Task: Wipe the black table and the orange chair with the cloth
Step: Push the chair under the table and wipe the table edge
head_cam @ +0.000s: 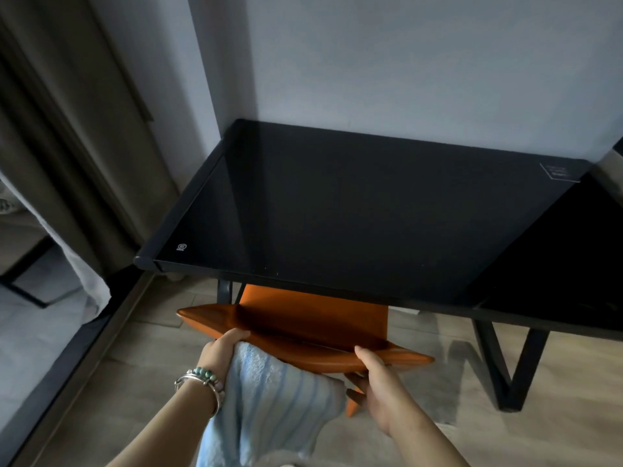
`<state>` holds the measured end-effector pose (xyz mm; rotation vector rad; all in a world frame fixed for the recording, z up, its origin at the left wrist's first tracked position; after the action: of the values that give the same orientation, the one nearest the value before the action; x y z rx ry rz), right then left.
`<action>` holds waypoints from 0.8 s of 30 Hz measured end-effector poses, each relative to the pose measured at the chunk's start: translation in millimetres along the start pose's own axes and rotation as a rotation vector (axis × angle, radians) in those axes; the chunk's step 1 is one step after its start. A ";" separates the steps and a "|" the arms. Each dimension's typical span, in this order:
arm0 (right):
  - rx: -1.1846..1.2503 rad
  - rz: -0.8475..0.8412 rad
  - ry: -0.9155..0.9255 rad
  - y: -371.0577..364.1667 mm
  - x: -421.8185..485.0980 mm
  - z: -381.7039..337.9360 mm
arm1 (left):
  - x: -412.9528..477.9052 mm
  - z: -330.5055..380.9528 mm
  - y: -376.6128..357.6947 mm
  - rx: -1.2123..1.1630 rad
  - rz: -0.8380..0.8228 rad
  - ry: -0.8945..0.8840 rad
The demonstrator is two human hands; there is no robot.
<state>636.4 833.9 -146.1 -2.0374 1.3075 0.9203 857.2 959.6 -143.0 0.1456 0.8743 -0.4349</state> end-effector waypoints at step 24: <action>-0.453 0.073 -0.029 -32.0 -8.2 -40.7 | -14.4 51.5 -8.6 0.068 0.358 -0.257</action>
<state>673.8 820.3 -111.9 -2.3065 1.2472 1.3760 882.0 940.9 -98.7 0.2967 0.5651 -0.1432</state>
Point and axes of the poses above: each hand's wrist, its own x-axis towards the middle knuckle, its own y-axis out of the back of the hand, z = x × y, the point moved 4 cm from there along x, towards the middle knuckle, and after that the axes turned 9 degrees about -x, right-handed, at the moved point
